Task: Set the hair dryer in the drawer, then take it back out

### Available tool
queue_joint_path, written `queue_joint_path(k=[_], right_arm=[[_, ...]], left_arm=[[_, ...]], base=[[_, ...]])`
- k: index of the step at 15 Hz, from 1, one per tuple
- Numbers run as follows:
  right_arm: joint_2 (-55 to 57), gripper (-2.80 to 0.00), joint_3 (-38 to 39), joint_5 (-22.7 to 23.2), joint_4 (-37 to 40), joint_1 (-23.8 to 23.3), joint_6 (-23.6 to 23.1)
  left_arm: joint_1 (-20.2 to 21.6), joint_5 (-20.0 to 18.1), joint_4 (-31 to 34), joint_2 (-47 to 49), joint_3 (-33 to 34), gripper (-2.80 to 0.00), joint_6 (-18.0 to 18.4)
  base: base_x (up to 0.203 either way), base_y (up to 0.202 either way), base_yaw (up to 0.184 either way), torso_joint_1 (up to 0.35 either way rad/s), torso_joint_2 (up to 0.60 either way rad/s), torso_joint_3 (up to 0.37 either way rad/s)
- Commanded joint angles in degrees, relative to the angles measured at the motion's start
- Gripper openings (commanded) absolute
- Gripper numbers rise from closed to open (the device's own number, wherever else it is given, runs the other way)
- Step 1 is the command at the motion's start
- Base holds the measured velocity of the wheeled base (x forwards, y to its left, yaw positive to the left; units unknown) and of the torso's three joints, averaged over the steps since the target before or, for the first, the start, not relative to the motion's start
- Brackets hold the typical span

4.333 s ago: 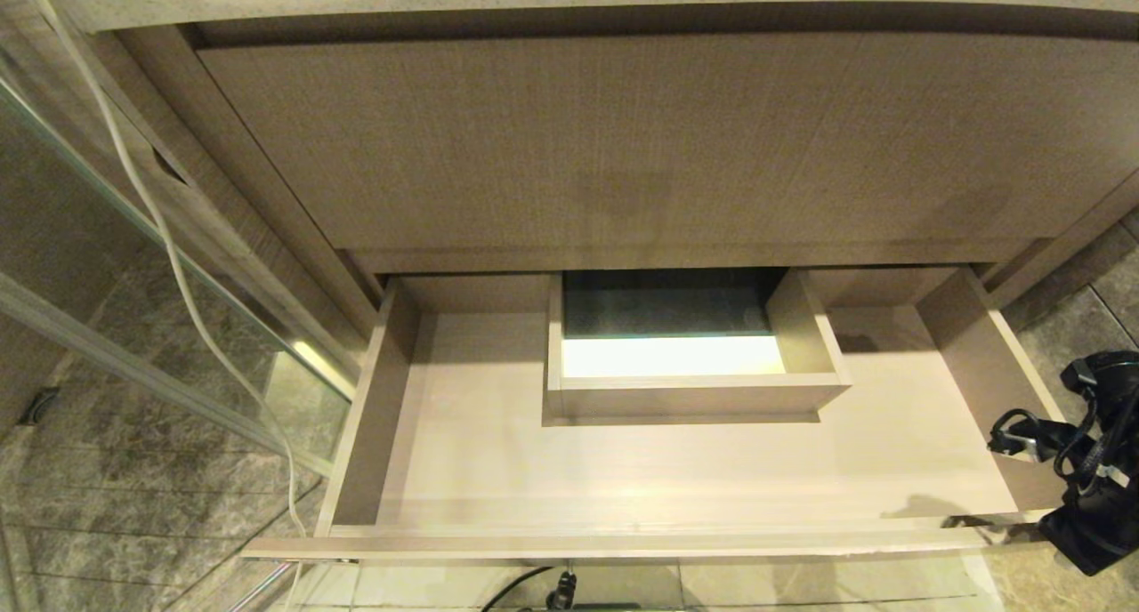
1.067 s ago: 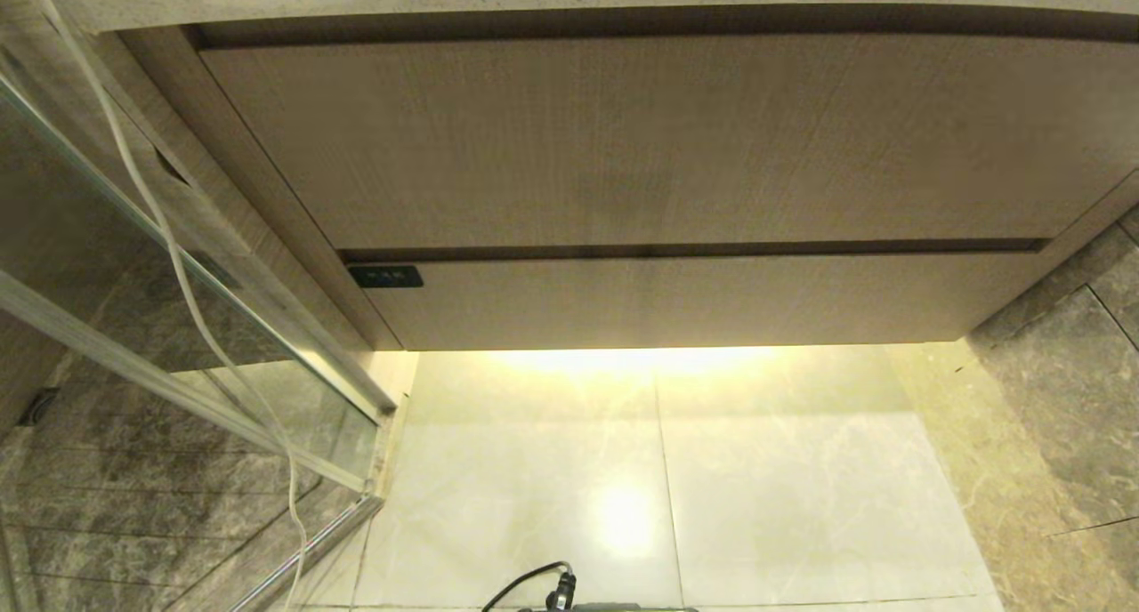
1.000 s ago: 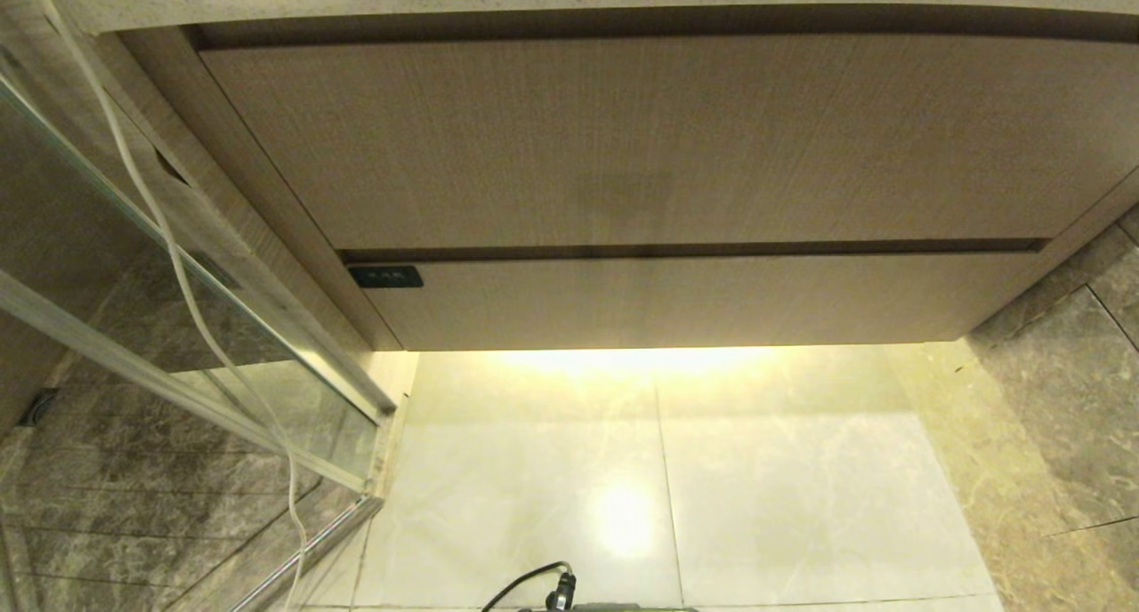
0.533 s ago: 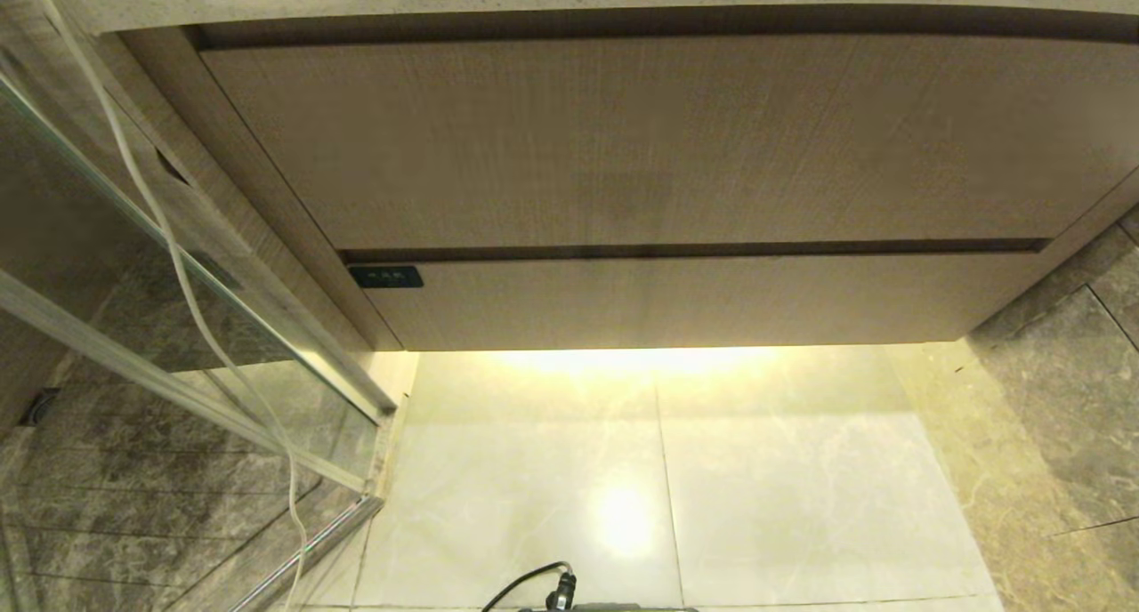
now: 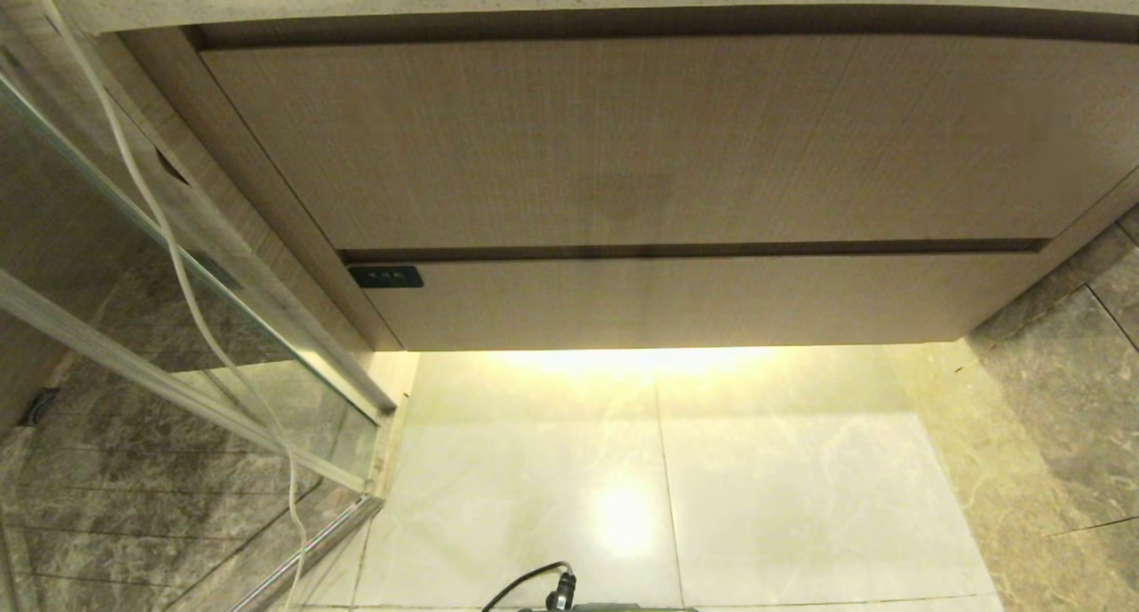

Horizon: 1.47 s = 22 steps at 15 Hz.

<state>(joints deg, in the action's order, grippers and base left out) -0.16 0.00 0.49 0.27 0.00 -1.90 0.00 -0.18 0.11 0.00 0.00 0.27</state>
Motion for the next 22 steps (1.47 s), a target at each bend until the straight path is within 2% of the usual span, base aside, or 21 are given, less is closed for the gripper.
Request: queue_joint_path(k=[1,22], right_arm=[[0.1,-2.80,0.0,0.0,0.0,0.0,0.0],[0.1,-2.80,0.1,0.0,0.0,0.0,0.0]], left_arm=[[0.0,0.0,0.0,0.1,0.0,-2.80,0.0],[0.0,0.0,0.0,0.1,0.1,-2.80,0.0]], base=[[0.000,0.000,0.000,0.000,0.00,0.000],[0.000,0.000,0.000,0.000,0.00,0.000]])
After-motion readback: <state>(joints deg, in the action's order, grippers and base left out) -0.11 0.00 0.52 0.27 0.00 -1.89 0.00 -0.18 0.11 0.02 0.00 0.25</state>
